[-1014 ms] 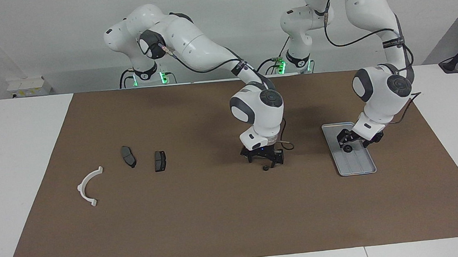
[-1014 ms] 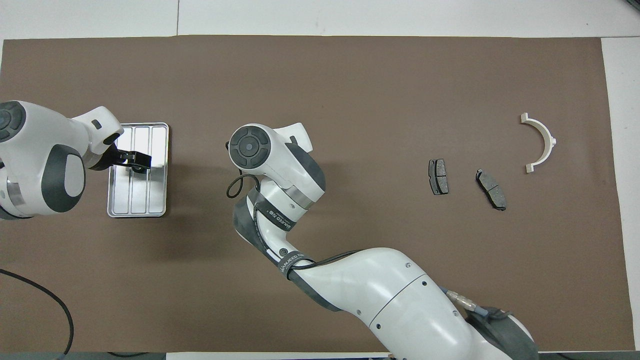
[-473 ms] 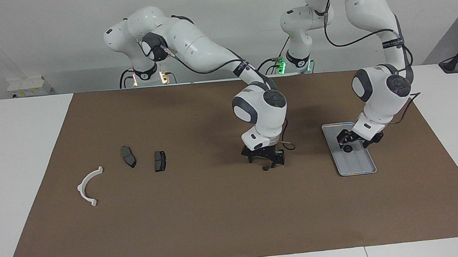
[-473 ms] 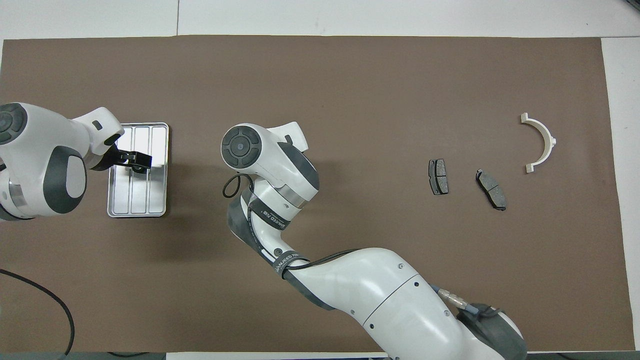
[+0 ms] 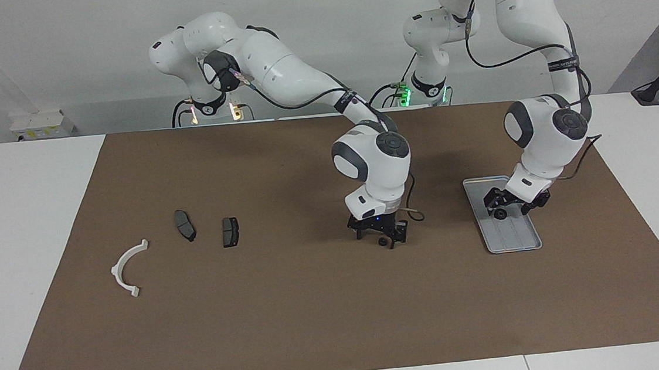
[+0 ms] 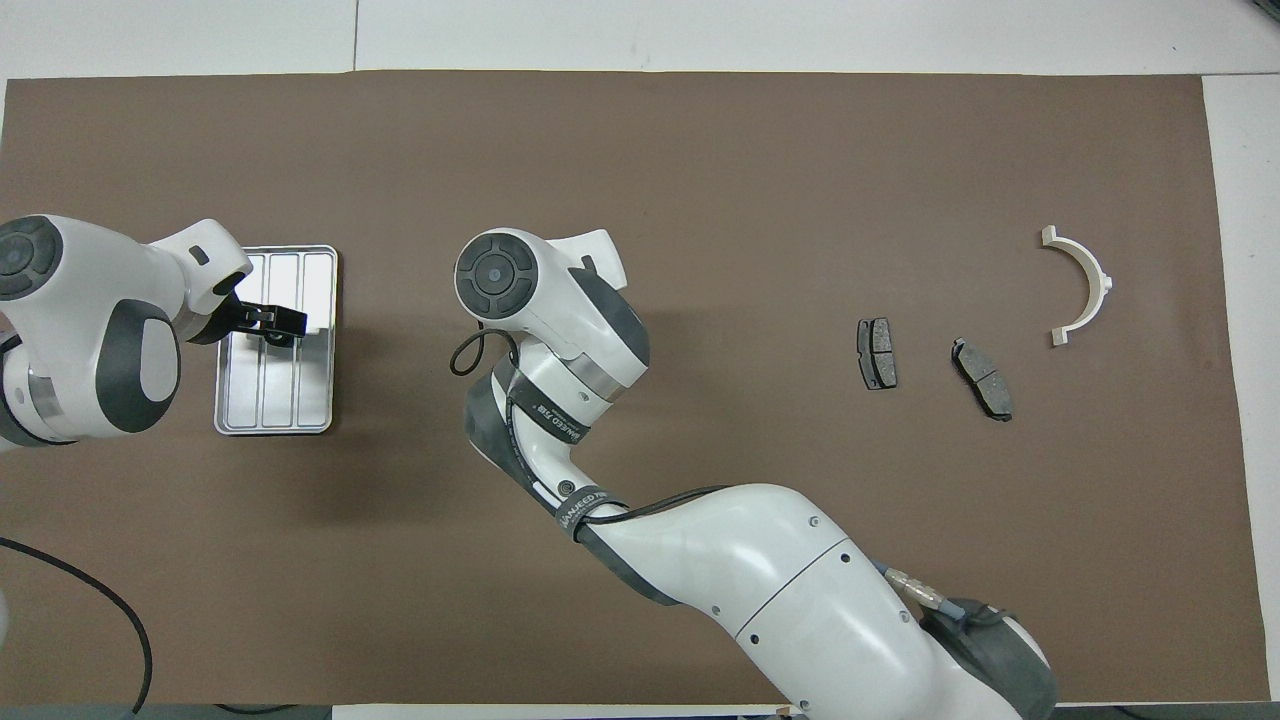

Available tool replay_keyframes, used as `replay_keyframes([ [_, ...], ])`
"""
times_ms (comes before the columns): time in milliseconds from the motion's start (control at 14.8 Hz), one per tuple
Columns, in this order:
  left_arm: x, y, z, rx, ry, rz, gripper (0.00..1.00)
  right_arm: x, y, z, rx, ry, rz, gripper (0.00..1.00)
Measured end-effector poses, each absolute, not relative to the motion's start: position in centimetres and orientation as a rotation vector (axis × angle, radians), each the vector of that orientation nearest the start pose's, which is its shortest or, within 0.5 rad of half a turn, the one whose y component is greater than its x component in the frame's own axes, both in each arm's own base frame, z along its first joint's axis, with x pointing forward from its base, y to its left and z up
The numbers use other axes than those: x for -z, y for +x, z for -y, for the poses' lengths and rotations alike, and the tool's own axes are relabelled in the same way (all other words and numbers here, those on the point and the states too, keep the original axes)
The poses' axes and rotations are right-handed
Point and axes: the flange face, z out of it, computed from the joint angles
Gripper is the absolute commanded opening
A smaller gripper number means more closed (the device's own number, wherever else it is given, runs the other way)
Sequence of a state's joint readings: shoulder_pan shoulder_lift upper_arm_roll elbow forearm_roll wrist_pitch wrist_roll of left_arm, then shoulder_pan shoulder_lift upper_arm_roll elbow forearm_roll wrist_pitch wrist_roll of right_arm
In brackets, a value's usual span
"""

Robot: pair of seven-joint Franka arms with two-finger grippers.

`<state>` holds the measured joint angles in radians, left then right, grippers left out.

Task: Place bearing gear from tray to pile

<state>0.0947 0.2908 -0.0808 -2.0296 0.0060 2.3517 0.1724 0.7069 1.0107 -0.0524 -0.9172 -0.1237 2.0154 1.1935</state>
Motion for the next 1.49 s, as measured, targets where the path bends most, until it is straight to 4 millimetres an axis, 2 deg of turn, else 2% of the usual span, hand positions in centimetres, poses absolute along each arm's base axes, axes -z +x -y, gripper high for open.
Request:
replay_keyframes([
  [203, -30.6, 59.8, -1.0, 0.063, -3.146, -0.249, 1.0, -27.7, 63.0, -49.1, 0.285, -3.033, -0.801, 0.99],
  [473, -30.1, 59.7, -1.0, 0.087, -3.144, -0.249, 1.0, -27.9, 61.9, -50.6, 0.252, -2.997, -0.839, 0.98],
  [609, -29.7, 59.7, -1.0, 0.089, -3.145, -0.249, 1.0, -27.9, 61.7, -50.8, 0.244, -2.994, -0.836, 0.9],
  [744, -29.6, 59.6, -1.0, 0.092, -3.144, -0.248, 1.0, -28.0, 61.8, -50.8, 0.246, -2.991, -0.838, 0.76],
  [947, -29.5, 59.6, -1.0, 0.101, -3.144, -0.248, 0.89, -28.2, 61.8, -50.8, 0.248, -2.988, -0.837, 0.51],
  [1014, -29.5, 59.6, -1.0, 0.1, -3.144, -0.248, 0.8, -28.3, 61.8, -50.9, 0.246, -2.987, -0.836, 0.42],
  [1082, -29.4, 59.5, -1.0, 0.1, -3.144, -0.248, 0.67, -28.3, 61.8, -50.9, 0.245, -2.987, -0.836, 0.33],
  [1149, -29.4, 59.5, -1.0, 0.099, -3.144, -0.247, 0.45, -28.5, 61.8, -51.0, 0.245, -2.981, -0.833, 0.24],
  [1285, -29.5, 59.5, -1.0, 0.102, -3.146, -0.235, 0.13, -28.8, 61.8, -51.2, 0.245, -2.974, -0.83, 0.0],
  [1352, -29.7, 59.6, -0.8, 0.109, -3.151, -0.224, 0.0, -29.1, 61.8, -51.2, 0.245, -2.973, -0.831, 0.0],
  [1488, -30.0, 59.6, -0.3, 0.115, -3.152, -0.219, 0.0, -29.0, 61.8, -51.2, 0.245, -2.973, -0.831, 0.0],
])
